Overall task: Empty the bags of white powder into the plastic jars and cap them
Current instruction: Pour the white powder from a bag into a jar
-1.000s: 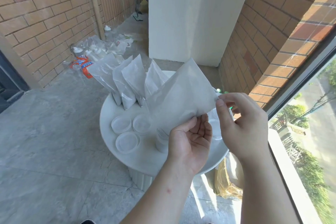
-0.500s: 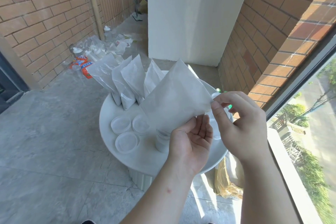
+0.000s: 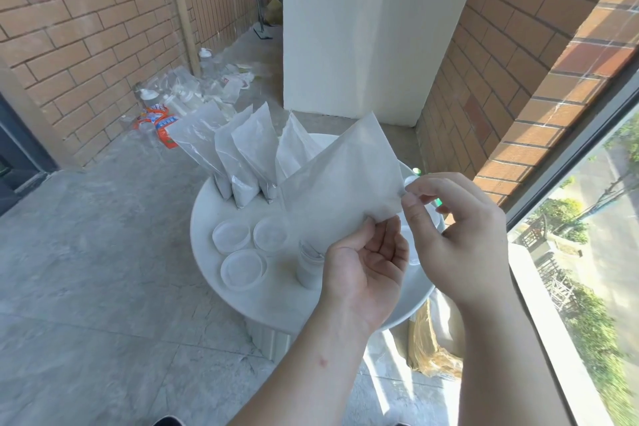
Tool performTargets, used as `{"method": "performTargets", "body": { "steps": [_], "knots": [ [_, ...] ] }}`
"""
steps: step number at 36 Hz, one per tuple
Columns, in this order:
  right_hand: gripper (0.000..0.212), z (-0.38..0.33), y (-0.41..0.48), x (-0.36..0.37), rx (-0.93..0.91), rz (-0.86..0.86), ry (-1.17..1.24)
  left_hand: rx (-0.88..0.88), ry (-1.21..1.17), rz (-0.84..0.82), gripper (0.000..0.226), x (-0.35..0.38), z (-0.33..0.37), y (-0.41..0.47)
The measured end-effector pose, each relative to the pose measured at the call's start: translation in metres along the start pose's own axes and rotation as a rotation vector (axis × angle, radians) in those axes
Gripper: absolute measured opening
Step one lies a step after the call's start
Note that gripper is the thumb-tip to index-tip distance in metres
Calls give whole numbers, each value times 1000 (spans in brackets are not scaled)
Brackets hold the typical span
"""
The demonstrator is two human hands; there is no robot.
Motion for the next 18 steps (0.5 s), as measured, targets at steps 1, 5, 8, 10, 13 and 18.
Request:
{"method": "performTargets", "body": {
  "steps": [1, 5, 8, 10, 13, 18],
  "knots": [
    [7, 0, 0, 0, 2, -3, -1, -4, -3, -3, 35, 0, 0, 0],
    [8, 0, 0, 0, 6, -8, 0, -2, -3, -14, 39, 0, 0, 1],
    [7, 0, 0, 0, 10, -10, -6, 2, -5, -11, 38, 0, 0, 2],
    [5, 1, 0, 1, 27, -20, 5, 0, -8, -9, 39, -1, -1, 2],
    [6, -1, 0, 1, 28, -20, -3, -6, -10, -9, 32, 0, -1, 2],
    [11, 4, 0, 6, 80, -47, -19, 4, 4, 0, 38, -1, -1, 2]
  ]
}}
Point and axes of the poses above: each hand's wrist, its own y-axis towards the middle knuckle, its own x-axis out of the palm, z = x × y, the point moved 8 cm from there along y, towards the middle knuckle, and after that the axes turned 1 degree about y, right-handed, at the moved point
